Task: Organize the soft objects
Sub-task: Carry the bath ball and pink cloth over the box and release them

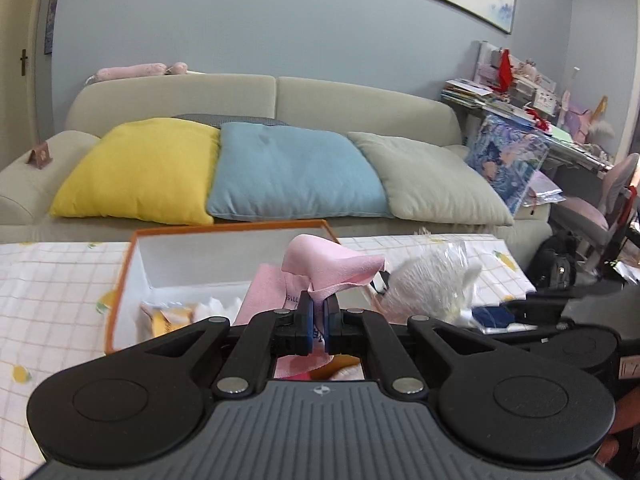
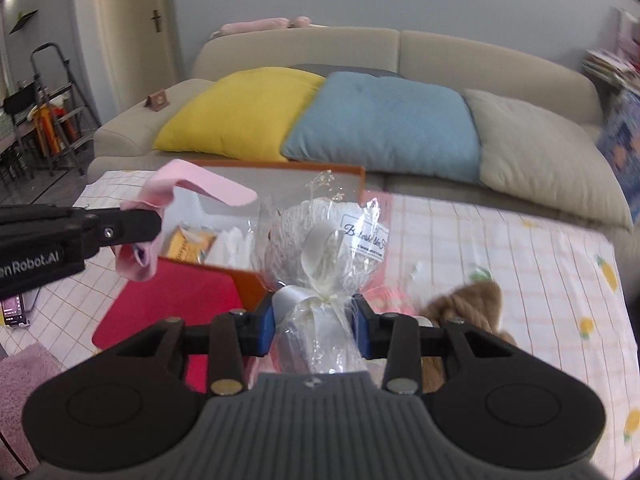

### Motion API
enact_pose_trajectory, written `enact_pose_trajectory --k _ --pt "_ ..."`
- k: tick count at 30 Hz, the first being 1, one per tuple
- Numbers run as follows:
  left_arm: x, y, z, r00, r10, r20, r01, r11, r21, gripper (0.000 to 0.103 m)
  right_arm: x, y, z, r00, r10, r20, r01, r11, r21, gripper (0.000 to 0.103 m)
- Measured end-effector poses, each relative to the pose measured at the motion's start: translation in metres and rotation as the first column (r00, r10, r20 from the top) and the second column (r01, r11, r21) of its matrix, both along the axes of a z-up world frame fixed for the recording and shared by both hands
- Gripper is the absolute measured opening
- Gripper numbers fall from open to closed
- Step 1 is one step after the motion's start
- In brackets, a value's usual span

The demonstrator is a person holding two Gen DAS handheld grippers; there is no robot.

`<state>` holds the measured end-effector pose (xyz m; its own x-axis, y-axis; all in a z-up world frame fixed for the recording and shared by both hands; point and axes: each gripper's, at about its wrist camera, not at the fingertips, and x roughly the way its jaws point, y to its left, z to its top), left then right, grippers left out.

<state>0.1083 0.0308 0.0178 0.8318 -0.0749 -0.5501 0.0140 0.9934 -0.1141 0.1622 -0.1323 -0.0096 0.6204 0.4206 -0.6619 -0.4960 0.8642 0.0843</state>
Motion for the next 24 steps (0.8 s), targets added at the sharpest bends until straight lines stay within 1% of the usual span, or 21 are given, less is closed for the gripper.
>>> enact_pose_trajectory --k 3,7,9,10,12,18,20,24 --pt "0.015 0.01 0.004 1.0 0.022 -0.007 -0.022 1.0 0.002 0.005 0.021 0.02 0.01 0.999 0.029 0.03 -0.028 0.999 -0.016 0.038" --pt "0.039 0.025 0.004 0.998 0.049 -0.033 -0.049 0.999 0.001 0.005 0.053 0.042 0.017 0.999 0.038 0.015 -0.038 0.999 -0.01 0.038" --pt "0.048 0.031 0.001 0.998 0.056 -0.044 -0.056 0.998 0.001 0.005 0.067 0.053 0.016 0.999 0.039 0.021 -0.038 0.998 -0.04 0.038" --pt "0.053 0.032 0.0 0.997 0.062 -0.047 -0.061 0.998 0.012 0.005 0.073 0.061 0.015 0.999 0.041 0.031 -0.039 0.997 -0.066 0.038" --pt "0.06 0.036 -0.004 0.996 0.073 -0.059 -0.071 0.997 0.04 0.005 0.084 0.073 0.01 0.998 0.051 0.037 -0.047 0.994 -0.098 0.038" --pt "0.081 0.052 -0.026 0.987 0.085 -0.14 -0.08 0.996 0.037 0.005 0.117 0.099 -0.012 0.998 0.067 0.006 -0.065 0.986 -0.154 0.039" --pt "0.083 0.058 -0.034 0.983 0.091 -0.158 -0.088 0.996 0.029 0.005 0.126 0.103 -0.021 0.997 0.066 -0.029 -0.069 0.985 -0.16 0.038" --pt "0.093 0.065 -0.047 0.973 0.116 -0.198 -0.109 0.993 0.046 0.005 0.141 0.116 -0.04 0.993 0.074 -0.094 -0.091 0.977 -0.192 0.039"
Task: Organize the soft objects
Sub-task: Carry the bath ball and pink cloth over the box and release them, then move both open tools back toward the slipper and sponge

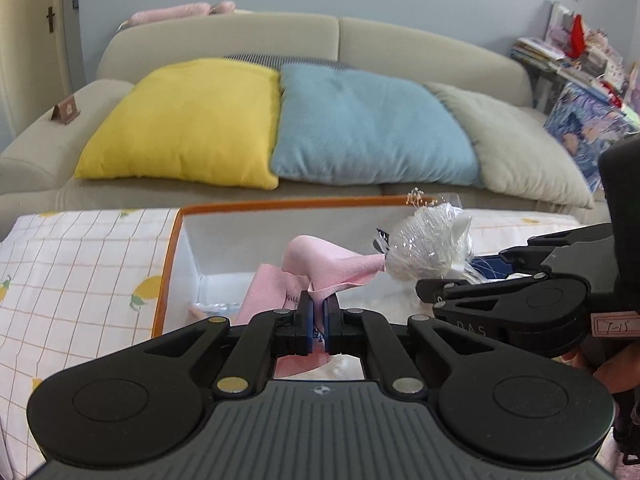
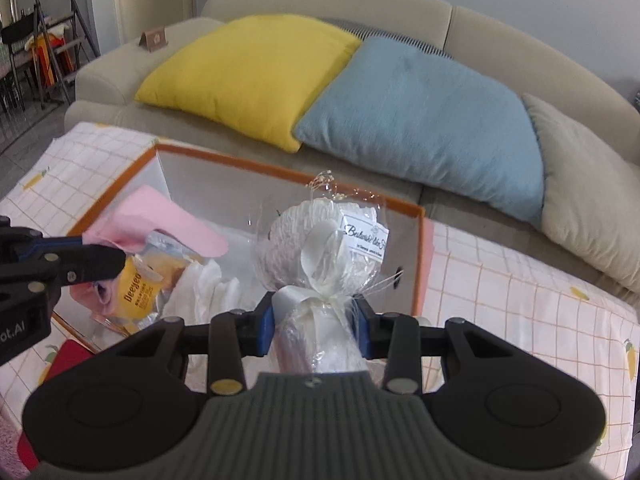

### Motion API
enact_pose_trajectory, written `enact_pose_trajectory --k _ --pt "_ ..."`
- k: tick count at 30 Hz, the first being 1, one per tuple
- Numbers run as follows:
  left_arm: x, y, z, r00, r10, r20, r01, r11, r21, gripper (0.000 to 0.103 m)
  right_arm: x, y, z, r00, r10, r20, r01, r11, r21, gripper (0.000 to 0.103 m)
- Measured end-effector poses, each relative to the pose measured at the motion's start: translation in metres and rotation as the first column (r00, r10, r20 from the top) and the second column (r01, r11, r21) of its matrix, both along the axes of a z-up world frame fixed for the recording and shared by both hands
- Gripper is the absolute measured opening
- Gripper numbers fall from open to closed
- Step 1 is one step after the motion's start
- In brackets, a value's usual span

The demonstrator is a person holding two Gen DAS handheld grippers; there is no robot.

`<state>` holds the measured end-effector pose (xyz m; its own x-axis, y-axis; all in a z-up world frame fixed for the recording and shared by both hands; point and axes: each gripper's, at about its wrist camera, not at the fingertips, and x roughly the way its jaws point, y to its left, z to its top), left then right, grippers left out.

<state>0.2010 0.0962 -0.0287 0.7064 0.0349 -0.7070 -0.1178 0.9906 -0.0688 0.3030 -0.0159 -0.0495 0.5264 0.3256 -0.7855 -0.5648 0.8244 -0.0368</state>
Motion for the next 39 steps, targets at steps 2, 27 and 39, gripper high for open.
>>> enact_pose_trajectory --k 2,27,39 --pt "0.004 0.002 -0.005 1.0 0.008 -0.015 -0.008 1.0 0.007 0.005 0.005 0.007 -0.01 0.999 0.006 -0.033 -0.007 1.0 -0.027 0.039" --pt "0.009 0.015 -0.025 0.992 0.055 -0.117 -0.056 0.998 -0.007 0.042 -0.005 0.017 -0.025 0.998 0.05 -0.049 -0.057 0.99 -0.132 0.065" --pt "-0.042 -0.013 0.023 0.997 0.016 0.076 -0.018 0.999 0.031 0.045 -0.047 -0.032 0.029 0.998 -0.004 0.062 0.003 1.0 0.007 0.071"
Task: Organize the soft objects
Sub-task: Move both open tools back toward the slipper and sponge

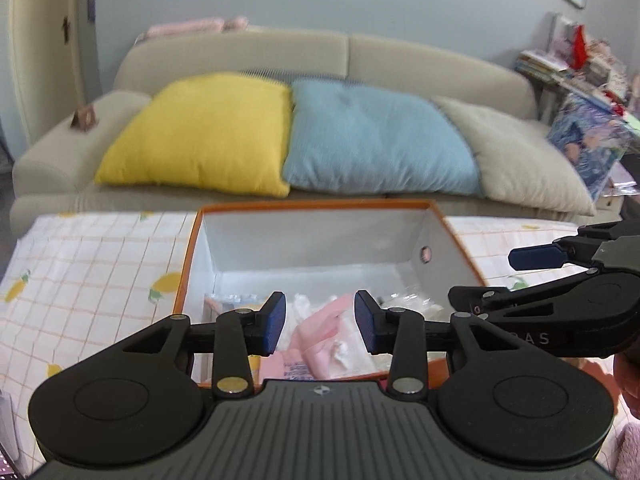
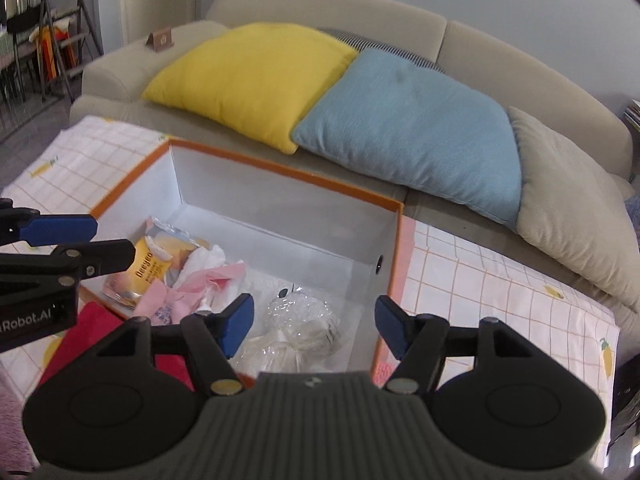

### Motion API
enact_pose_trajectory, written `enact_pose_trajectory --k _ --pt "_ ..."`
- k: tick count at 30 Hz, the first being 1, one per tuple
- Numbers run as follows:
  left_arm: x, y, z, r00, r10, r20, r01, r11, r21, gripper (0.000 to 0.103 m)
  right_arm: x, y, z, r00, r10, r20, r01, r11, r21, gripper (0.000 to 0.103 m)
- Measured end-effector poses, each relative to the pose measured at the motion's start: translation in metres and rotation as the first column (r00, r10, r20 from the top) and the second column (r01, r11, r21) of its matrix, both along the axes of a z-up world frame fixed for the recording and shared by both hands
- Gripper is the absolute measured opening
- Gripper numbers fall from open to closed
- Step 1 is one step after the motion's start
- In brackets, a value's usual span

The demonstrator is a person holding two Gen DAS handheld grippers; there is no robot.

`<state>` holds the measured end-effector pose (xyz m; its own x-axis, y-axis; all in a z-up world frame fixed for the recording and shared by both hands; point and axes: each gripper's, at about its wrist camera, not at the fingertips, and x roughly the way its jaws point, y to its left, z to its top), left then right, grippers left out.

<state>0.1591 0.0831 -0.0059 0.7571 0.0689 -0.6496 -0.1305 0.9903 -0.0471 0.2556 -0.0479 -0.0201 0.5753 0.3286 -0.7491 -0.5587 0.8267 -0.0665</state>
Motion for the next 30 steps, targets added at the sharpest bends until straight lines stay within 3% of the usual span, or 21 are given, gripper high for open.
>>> enact_pose_trajectory --k 6,13,22,30 --pt "-0.033 -0.031 0.01 0.993 -0.099 0.07 0.101 0.994 -0.036 0.045 -0.042 -0.042 0.011 0.997 -0.07 0.033 0.067 0.993 0.101 0.071" --pt "-0.055 -0.057 -0.003 0.982 -0.179 0.056 0.185 0.976 -0.117 0.045 -0.092 -0.092 -0.005 0.98 -0.194 0.043 0.185 0.971 0.15 0.071" --pt "-0.072 -0.094 -0.038 0.955 -0.292 -0.055 0.285 0.953 -0.103 0.046 -0.136 -0.147 -0.053 0.942 -0.335 -0.027 0.336 0.938 0.089 0.071" --pt "-0.061 -0.132 -0.064 0.923 -0.364 -0.127 0.353 0.93 -0.099 0.065 -0.136 -0.19 -0.08 0.88 -0.459 -0.122 0.469 0.881 0.066 0.071"
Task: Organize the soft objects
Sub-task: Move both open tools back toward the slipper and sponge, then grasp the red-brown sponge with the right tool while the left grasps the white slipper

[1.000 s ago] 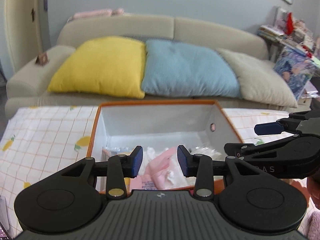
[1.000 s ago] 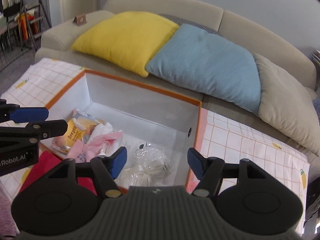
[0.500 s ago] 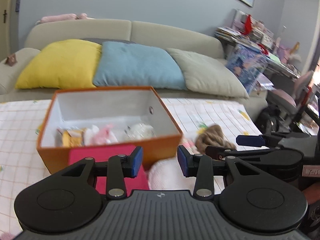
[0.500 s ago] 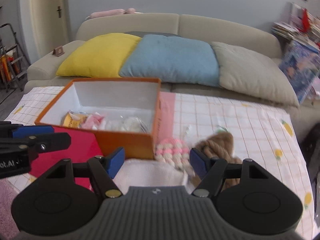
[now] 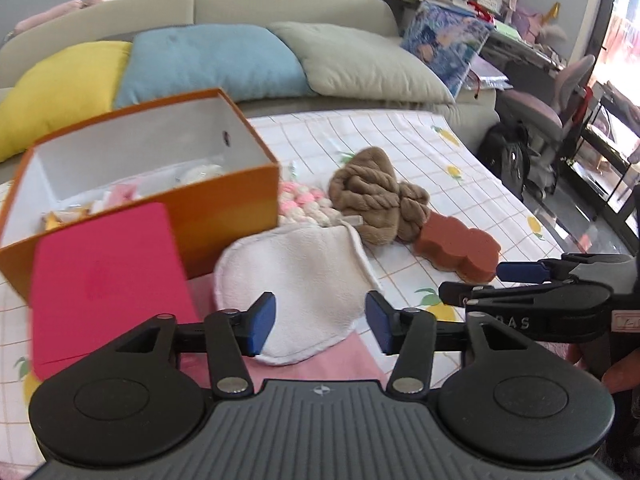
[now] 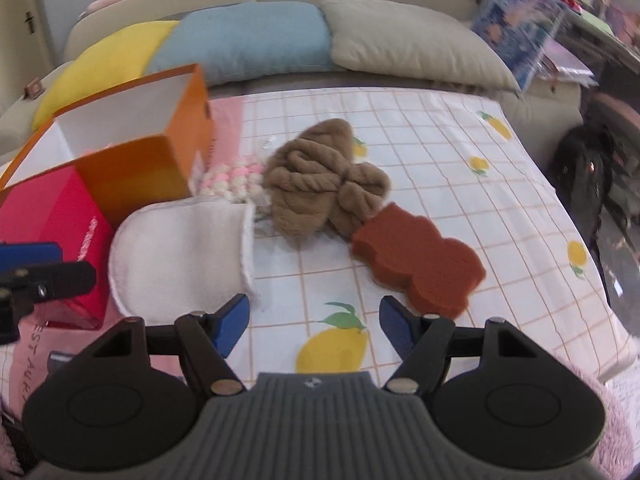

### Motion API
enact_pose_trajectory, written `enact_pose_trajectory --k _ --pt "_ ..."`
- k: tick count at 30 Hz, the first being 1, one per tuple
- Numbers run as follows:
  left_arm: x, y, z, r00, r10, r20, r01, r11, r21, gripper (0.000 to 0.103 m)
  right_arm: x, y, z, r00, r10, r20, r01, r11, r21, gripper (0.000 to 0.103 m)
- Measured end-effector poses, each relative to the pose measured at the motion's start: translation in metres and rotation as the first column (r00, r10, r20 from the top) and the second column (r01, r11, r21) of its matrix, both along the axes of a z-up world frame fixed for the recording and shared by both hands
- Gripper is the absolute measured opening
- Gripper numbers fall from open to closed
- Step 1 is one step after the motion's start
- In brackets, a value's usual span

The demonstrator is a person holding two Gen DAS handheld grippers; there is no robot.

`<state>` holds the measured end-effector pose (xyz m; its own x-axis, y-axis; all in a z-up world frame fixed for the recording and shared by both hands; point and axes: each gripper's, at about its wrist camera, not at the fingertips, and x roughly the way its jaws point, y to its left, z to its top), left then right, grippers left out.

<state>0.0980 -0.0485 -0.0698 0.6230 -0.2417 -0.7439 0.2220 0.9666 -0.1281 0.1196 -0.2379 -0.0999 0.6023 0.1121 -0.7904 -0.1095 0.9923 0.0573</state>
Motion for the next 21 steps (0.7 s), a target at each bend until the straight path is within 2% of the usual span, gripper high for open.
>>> enact_pose_trajectory --k 6,8,11,14,19,21 --pt "0.026 -0.026 -0.026 0.999 -0.007 -0.043 0.007 1.0 0.011 0.076 0.01 -0.022 -0.004 0.999 -0.047 0.016 0.047 0.998 -0.03 0.072" --pt "0.033 -0.034 -0.037 0.998 -0.001 -0.057 0.001 1.0 0.014 0.084 0.019 -0.029 -0.008 0.999 -0.047 0.019 0.048 0.997 -0.063 0.073" --pt "0.042 -0.045 -0.054 0.996 0.02 -0.092 -0.016 0.999 0.039 0.086 0.029 -0.034 -0.013 0.998 -0.018 0.055 0.026 0.988 -0.15 0.089" --pt "0.048 -0.057 -0.066 0.993 0.028 -0.112 -0.02 0.997 0.073 0.086 0.04 -0.039 -0.024 0.998 -0.01 0.066 0.024 0.976 -0.215 0.092" --pt "0.052 -0.075 -0.079 0.996 0.031 -0.088 -0.014 0.982 0.188 0.087 0.06 -0.055 -0.05 0.996 -0.086 -0.018 0.082 0.98 -0.179 0.091" --pt "0.052 -0.078 -0.083 0.996 0.044 -0.073 -0.027 0.974 0.223 0.088 0.065 -0.06 -0.053 0.994 -0.111 -0.015 0.108 0.983 -0.148 0.091"
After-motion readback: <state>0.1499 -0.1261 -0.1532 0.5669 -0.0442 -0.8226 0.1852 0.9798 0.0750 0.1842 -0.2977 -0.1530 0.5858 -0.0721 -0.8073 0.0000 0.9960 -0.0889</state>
